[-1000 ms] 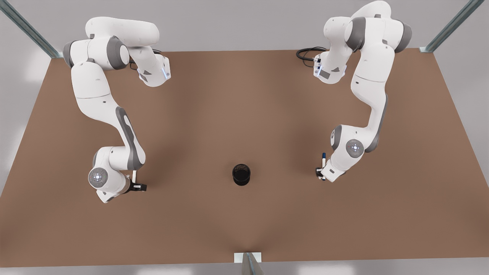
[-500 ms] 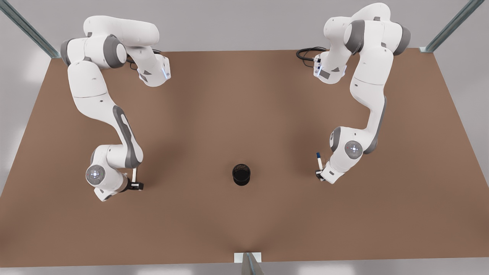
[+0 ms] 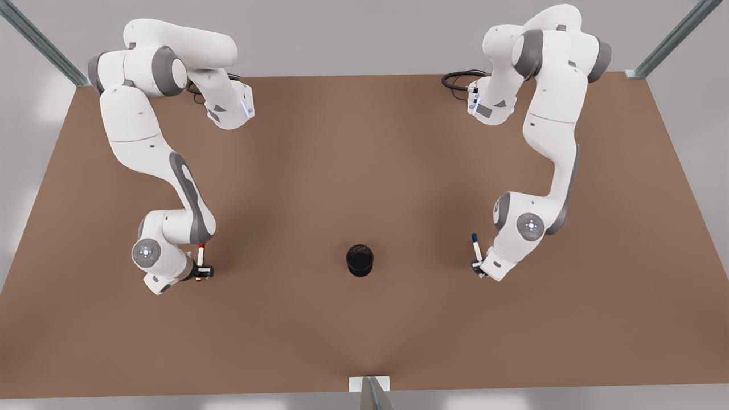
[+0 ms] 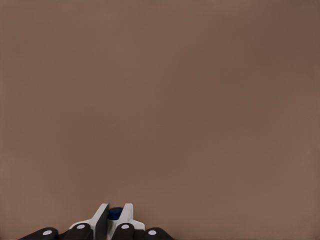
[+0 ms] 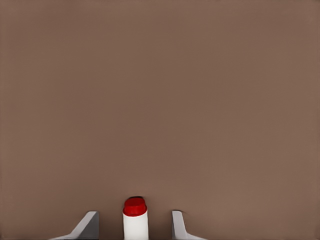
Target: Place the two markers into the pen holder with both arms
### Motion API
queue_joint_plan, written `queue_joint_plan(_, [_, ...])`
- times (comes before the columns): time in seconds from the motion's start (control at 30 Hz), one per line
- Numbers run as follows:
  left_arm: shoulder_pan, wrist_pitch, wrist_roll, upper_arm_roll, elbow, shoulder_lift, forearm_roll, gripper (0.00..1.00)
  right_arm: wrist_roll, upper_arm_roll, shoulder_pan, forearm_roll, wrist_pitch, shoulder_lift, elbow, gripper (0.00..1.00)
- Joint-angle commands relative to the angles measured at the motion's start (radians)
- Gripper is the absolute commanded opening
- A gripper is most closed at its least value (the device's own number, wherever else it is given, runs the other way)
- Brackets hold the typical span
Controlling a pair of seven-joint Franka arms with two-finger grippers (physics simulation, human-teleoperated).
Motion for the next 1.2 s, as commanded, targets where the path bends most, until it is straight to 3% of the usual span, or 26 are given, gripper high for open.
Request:
queue_joint_plan(0.0, [-0.012,-0.278,-0.007,-0.001,0.061,-0.031,-0.012,0.21,-0.027,0.0,0.0,-0.002,0.005,-0.004,0.0,0.65])
queue_joint_plan(0.17, [-0.09,-0.823,-0.049,-0.018,0.324,-0.07,-0.012,0.21,-0.027,0.0,-0.002,-0.002,0.011,-0.001,0.0,0.62])
queue_joint_plan(0.23, [-0.09,-0.849,-0.093,-0.064,0.344,-0.08,-0.012,0.21,-0.027,0.0,0.0,-0.004,0.011,-0.001,-0.001,0.57])
queue_joint_plan(0.37, [-0.089,-0.846,-0.398,-0.207,0.443,-0.08,-0.059,0.21,-0.027,0.0,-0.002,-0.002,0.011,-0.006,-0.006,0.52])
queue_joint_plan(0.47, [-0.115,-0.817,-0.527,-0.256,0.487,-0.077,-0.059,0.21,-0.027,0.0,0.0,-0.002,0.011,-0.006,-0.006,0.47])
queue_joint_plan(0.63, [-0.178,-0.515,-0.725,-0.248,0.493,-0.05,-0.054,0.21,-0.025,0.0,0.0,-0.002,0.011,-0.004,-0.006,0.31])
queue_joint_plan(0.83, [-0.217,-0.39,-0.808,-0.244,0.492,0.005,-0.016,0.21,-0.024,0.0,0.0,-0.002,0.005,-0.004,0.0,0.22])
queue_joint_plan(1.0, [-0.234,-0.344,-0.839,-0.244,0.49,0.021,-0.003,0.21,-0.024,0.0,0.0,-0.004,0.002,-0.009,0.007,0.21])
queue_joint_plan(1.17, [-0.239,-0.324,-0.839,-0.234,0.487,0.07,0.04,0.21,-0.027,0.002,0.009,-0.004,-0.196,-0.108,0.103,0.21])
